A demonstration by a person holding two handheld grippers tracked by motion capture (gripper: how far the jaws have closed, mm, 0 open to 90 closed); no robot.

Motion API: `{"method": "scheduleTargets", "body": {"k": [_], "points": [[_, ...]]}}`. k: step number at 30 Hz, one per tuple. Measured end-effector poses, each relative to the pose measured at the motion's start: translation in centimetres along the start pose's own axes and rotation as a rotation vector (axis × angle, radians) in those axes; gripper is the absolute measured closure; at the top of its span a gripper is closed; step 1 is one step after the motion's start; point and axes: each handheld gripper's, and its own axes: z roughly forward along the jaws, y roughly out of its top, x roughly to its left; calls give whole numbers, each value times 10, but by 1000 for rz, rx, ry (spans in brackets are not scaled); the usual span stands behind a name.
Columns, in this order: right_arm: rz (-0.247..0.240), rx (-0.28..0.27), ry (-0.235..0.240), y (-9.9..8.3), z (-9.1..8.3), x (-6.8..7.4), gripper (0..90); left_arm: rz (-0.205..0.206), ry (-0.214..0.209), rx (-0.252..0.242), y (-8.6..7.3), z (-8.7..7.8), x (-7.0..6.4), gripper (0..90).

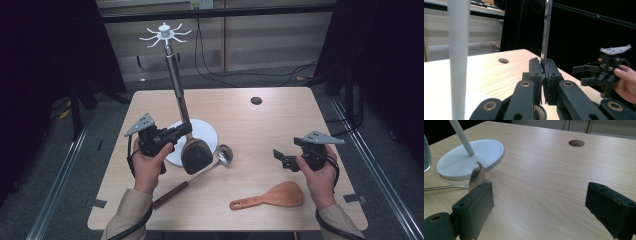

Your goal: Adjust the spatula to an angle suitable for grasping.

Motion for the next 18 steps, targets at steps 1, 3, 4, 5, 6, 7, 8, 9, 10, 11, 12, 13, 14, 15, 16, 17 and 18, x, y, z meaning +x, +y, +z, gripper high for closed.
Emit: {"method": "scheduleTargets", "body": {"k": [1,3,4,5,6,7,8,9,10,11,12,13,14,15,16,17,18], "points": [[0,0,0,0,0,0,75,0,0,0,0,0,0,862],[3,0,0,0,0,0,75,3,12,-5,0,2,5,859],[4,0,-2,0,0,0,75,12,17,-3,1,3,7,857],[7,-2,1,0,0,0,75,28,22,8,1,3,8,856],[8,-2,1,0,-1,0,75,38,34,12,2,4,10,856],[7,-2,1,0,-1,0,75,30,37,9,2,4,11,854],[7,-2,2,0,-1,0,75,32,36,12,3,4,13,852],[7,-2,2,0,-1,0,75,32,36,12,3,4,13,850],[10,-4,0,0,-1,-1,75,40,45,20,4,4,17,849],[10,-3,2,0,-1,-1,75,38,46,23,5,5,18,848],[9,-3,3,0,-1,-1,75,37,43,23,5,5,20,845],[8,-5,2,0,-1,-1,75,37,50,23,5,5,21,843],[9,-6,4,1,-1,-1,75,37,50,23,5,5,21,841],[9,-6,4,1,-1,-1,75,38,52,22,6,5,23,841],[6,-7,3,1,-1,-1,75,37,58,18,6,6,24,839],[9,-6,5,1,-1,-1,76,36,61,23,6,5,27,835],[9,-6,5,1,-1,-1,76,36,61,23,6,5,27,834]]}}
